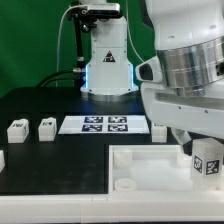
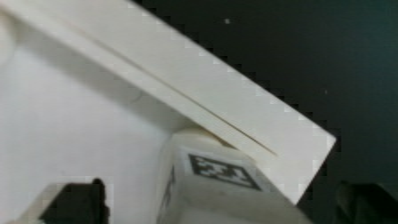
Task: Assemble one leg
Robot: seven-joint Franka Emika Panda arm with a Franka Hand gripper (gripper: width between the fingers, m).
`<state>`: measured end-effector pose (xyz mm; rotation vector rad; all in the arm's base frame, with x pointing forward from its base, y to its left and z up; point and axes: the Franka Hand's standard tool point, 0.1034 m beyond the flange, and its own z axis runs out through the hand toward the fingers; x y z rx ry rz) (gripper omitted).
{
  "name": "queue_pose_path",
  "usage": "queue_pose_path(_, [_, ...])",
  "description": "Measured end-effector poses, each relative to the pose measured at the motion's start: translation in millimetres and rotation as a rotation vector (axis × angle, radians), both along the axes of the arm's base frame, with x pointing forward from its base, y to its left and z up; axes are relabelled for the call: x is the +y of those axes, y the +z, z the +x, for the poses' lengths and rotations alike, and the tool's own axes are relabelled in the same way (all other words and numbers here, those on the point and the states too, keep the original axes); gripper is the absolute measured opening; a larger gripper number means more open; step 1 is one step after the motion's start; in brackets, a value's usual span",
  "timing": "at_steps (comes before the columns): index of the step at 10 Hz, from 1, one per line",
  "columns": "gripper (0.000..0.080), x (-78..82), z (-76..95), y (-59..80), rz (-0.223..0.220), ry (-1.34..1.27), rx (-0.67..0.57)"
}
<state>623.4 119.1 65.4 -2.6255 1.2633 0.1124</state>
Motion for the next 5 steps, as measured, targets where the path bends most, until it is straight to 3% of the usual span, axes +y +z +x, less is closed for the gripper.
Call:
queue_pose_path(2, [0.0648, -1.6, 0.6, 0.1, -0.017, 0.192, -0.046])
queue_pose_path(3, [0.0649, -4.8, 2.6, 0.9, -0.056, 0.368, -0.085])
queue_pose_path(5, [0.0649, -2.8, 2.9, 1.1, -0.095, 0.643, -0.138])
